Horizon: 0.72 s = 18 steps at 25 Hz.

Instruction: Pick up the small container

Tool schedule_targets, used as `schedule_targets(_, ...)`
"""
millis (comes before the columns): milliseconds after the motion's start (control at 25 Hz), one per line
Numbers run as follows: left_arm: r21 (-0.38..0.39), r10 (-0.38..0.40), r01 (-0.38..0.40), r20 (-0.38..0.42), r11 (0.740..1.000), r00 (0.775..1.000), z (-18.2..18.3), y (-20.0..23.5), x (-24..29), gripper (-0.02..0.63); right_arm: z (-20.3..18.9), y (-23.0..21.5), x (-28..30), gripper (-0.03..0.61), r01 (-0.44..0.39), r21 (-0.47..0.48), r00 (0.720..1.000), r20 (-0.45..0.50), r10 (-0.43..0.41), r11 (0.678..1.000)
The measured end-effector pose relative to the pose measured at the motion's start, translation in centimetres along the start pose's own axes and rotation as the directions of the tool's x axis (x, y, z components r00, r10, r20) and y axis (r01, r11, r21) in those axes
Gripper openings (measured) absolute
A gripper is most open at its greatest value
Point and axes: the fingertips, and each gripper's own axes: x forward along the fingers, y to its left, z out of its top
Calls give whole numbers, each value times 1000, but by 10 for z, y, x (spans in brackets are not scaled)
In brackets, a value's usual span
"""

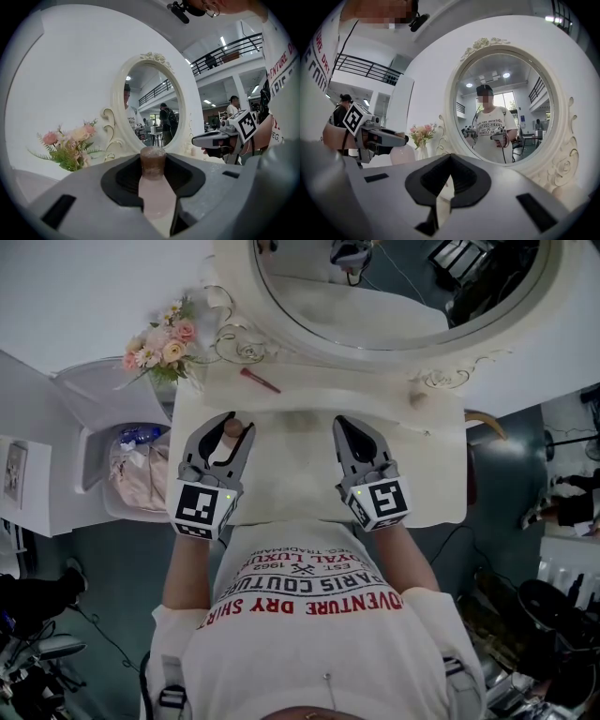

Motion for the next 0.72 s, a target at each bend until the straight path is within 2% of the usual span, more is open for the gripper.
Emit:
schedule_targets(240, 7, -5, 5, 10, 1000, 1000, 2, -2, -2, 144, -7, 2, -3, -2, -8, 1, 1000, -25, 8, 1000)
schedule_targets(520, 14, -12, 12, 28, 1000, 1000, 5, -4, -4, 146, -2, -3, -7, -2, 47, -21, 999, 7, -47, 999)
schedule_targets(720, 15, -23, 23, 19, 1000, 1000, -1, -2, -3, 146, -4, 0, -8, -2, 50, -28, 999, 0, -50, 998)
